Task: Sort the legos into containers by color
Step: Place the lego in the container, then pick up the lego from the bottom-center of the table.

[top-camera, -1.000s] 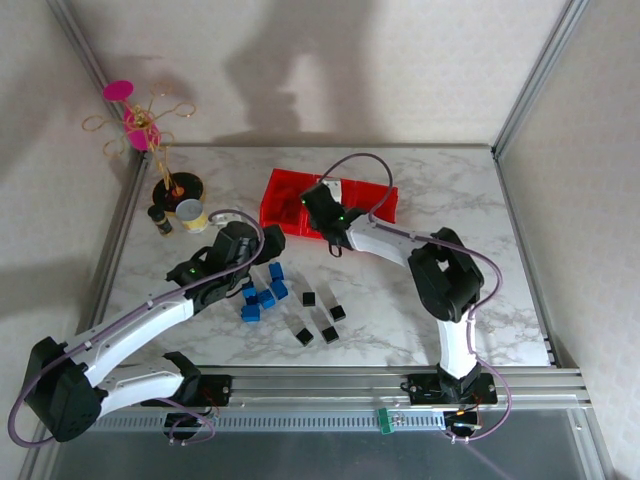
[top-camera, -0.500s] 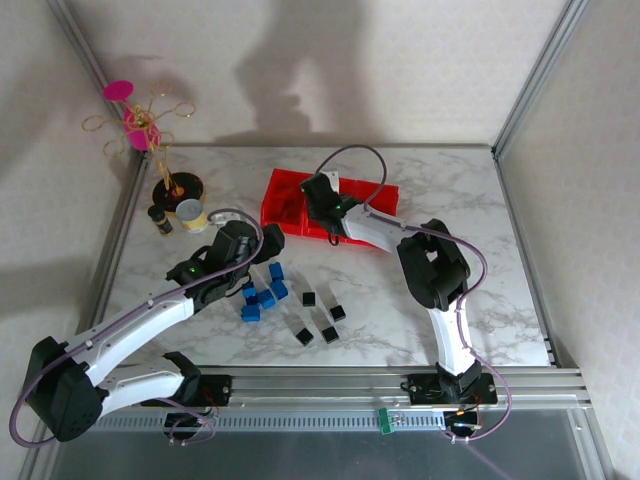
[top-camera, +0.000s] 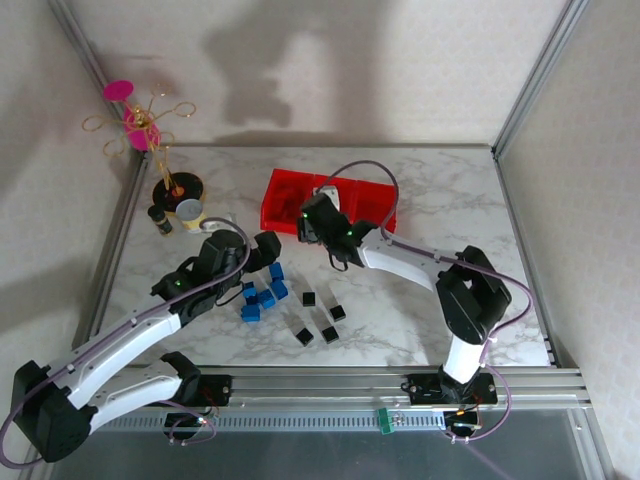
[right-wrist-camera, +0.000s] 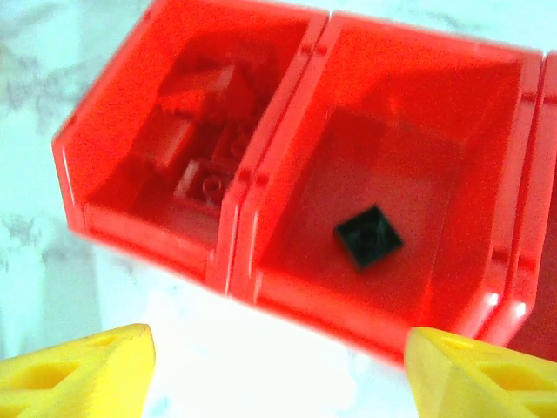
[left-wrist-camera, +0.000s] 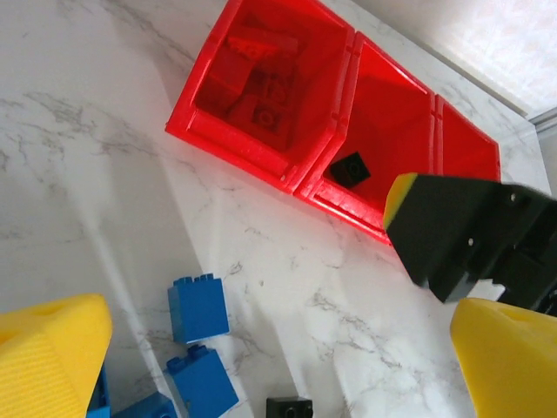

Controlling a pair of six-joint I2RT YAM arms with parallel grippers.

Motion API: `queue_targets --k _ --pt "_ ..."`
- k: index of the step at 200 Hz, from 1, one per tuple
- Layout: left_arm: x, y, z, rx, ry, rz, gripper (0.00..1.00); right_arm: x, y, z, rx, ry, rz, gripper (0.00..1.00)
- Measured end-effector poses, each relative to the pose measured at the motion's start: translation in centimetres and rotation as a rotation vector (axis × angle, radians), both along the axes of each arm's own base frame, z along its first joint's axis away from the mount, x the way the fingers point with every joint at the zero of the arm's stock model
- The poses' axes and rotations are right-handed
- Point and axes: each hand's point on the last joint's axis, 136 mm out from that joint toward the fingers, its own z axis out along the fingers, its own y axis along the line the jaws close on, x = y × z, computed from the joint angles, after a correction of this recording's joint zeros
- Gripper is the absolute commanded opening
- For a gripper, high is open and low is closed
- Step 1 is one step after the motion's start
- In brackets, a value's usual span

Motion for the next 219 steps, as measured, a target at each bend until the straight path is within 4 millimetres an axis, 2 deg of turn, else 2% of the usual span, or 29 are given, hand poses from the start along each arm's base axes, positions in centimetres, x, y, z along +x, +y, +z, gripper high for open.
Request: queue_targets --k 49,87,122,178,219 --pt "-1.6 0.8 -1.5 -0.002 0.025 -0.009 1.00 -5.7 0.6 -4.8 -0.024 0.137 0.020 0.83" --pt "-2.4 1.3 -2.4 0.004 0.048 -0.007 1.00 -9.1 2.4 -5.9 0.012 0.191 0.045 0.83" --pt "-2.9 1.7 -3.0 0.004 0.063 -0.001 1.00 -10.8 3.2 -6.6 0.037 0.221 0.036 0.76" --pt "-3.4 2.0 -4.2 0.007 0.093 0.011 1.00 -12.2 2.6 -10.4 -0.031 0.284 0.011 0.59" --pt "-3.4 2.0 -4.5 0.007 0.100 0.014 1.00 -12.9 2.7 -11.1 -0.047 0.295 0.019 0.49"
